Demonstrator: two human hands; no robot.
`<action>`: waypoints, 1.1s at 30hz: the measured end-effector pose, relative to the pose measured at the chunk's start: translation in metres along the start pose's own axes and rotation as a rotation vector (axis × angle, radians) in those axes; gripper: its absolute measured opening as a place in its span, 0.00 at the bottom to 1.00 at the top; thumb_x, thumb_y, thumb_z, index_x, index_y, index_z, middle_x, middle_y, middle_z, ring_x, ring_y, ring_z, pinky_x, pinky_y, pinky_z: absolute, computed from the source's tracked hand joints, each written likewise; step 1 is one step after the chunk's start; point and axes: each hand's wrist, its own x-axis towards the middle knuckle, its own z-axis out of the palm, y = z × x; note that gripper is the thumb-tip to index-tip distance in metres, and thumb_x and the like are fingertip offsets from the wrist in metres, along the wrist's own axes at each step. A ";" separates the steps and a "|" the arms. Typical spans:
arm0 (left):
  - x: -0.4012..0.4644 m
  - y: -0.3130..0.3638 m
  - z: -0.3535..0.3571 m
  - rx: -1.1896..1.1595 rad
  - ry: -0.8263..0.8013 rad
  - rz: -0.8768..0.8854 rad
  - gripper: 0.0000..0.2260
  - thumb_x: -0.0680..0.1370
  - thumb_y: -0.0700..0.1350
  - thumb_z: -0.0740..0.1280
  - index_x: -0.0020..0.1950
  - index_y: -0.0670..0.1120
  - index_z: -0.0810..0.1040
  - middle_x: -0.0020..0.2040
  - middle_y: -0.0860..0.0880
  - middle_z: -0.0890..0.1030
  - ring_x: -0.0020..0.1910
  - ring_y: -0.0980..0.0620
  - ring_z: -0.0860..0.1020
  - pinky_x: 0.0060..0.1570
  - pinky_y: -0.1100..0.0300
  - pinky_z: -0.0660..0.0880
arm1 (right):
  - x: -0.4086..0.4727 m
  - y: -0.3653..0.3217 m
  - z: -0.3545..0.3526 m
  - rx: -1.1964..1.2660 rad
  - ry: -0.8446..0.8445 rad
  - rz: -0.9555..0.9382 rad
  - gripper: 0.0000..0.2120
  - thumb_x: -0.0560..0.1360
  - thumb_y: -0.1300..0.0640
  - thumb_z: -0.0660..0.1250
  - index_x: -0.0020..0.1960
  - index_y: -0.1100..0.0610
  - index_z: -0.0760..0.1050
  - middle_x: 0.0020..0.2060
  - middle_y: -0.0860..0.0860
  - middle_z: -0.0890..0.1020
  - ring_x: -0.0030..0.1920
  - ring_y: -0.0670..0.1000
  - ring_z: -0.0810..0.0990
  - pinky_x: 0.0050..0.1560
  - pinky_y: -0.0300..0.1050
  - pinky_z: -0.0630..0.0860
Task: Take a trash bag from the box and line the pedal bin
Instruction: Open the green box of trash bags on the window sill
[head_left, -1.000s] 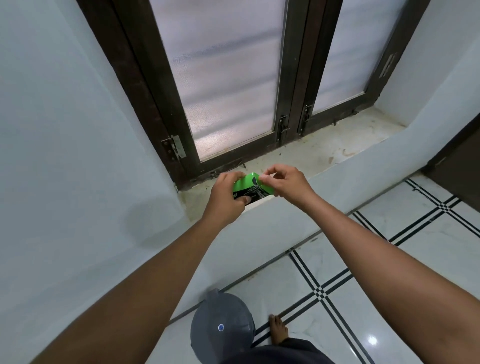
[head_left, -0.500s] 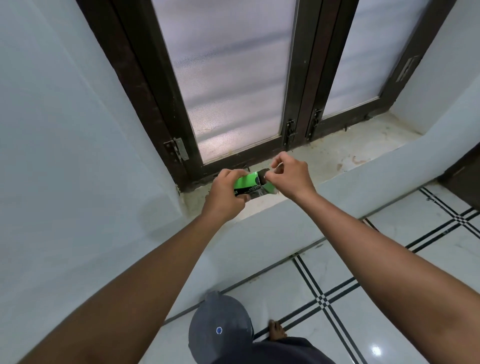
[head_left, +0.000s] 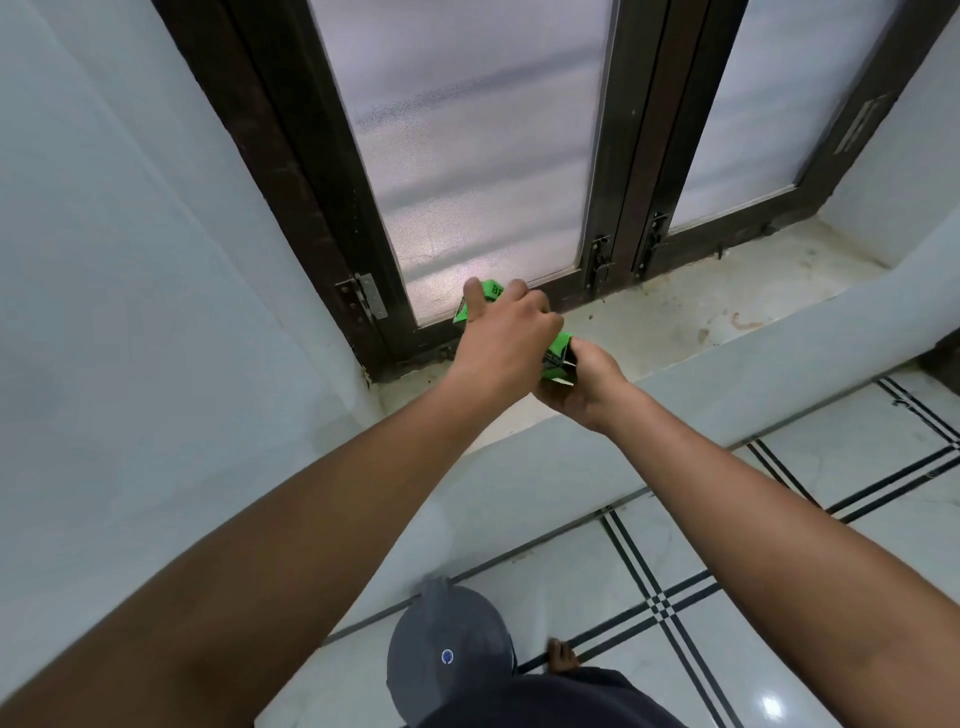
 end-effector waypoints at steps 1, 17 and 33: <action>0.003 -0.001 -0.001 -0.012 0.002 -0.016 0.22 0.72 0.41 0.75 0.65 0.55 0.81 0.62 0.53 0.79 0.66 0.47 0.72 0.59 0.39 0.61 | 0.003 -0.002 -0.001 0.054 -0.004 0.014 0.13 0.84 0.53 0.61 0.57 0.60 0.79 0.49 0.61 0.83 0.47 0.58 0.82 0.65 0.58 0.79; -0.011 -0.054 0.071 -0.685 0.004 -0.636 0.22 0.75 0.51 0.77 0.68 0.53 0.80 0.65 0.53 0.80 0.64 0.49 0.76 0.62 0.45 0.72 | 0.002 -0.010 -0.015 0.064 0.100 -0.037 0.04 0.81 0.67 0.66 0.55 0.66 0.77 0.49 0.62 0.81 0.46 0.55 0.82 0.35 0.39 0.84; -0.037 -0.006 0.051 -2.457 -0.127 -1.193 0.14 0.79 0.46 0.68 0.61 0.39 0.78 0.50 0.41 0.81 0.50 0.46 0.80 0.50 0.57 0.79 | -0.027 0.025 0.035 -0.391 0.153 -0.260 0.03 0.71 0.59 0.77 0.45 0.55 0.85 0.46 0.55 0.88 0.52 0.56 0.87 0.59 0.54 0.83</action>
